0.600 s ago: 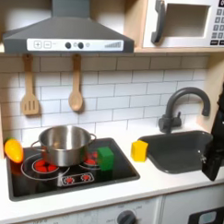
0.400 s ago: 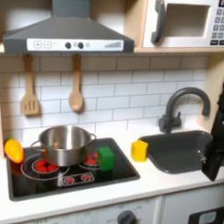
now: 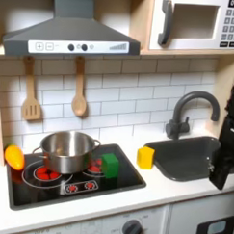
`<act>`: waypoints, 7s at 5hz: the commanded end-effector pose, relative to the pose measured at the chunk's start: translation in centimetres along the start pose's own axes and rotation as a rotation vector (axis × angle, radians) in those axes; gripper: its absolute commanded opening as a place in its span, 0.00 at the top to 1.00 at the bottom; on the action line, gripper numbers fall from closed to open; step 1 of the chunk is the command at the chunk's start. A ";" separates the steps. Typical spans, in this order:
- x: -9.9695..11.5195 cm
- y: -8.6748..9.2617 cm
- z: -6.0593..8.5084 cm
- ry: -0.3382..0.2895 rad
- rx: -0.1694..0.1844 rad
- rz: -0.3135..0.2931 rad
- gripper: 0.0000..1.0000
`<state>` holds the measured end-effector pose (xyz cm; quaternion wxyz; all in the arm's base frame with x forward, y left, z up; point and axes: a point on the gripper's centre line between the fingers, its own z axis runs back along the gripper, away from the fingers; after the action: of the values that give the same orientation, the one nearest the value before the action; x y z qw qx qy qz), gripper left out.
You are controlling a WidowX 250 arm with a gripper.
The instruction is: Reach green block
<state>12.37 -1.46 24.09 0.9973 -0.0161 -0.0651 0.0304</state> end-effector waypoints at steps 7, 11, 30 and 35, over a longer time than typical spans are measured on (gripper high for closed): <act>10.4 5.4 -2.2 -0.011 0.080 -0.020 0.00; 17.0 9.9 -3.7 -0.003 0.096 -0.013 0.00; 22.9 11.0 -13.0 0.209 0.045 -0.050 0.00; 22.8 11.0 -13.1 0.212 0.045 -0.050 0.00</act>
<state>36.08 10.49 13.70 0.9992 0.0049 0.0403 0.0042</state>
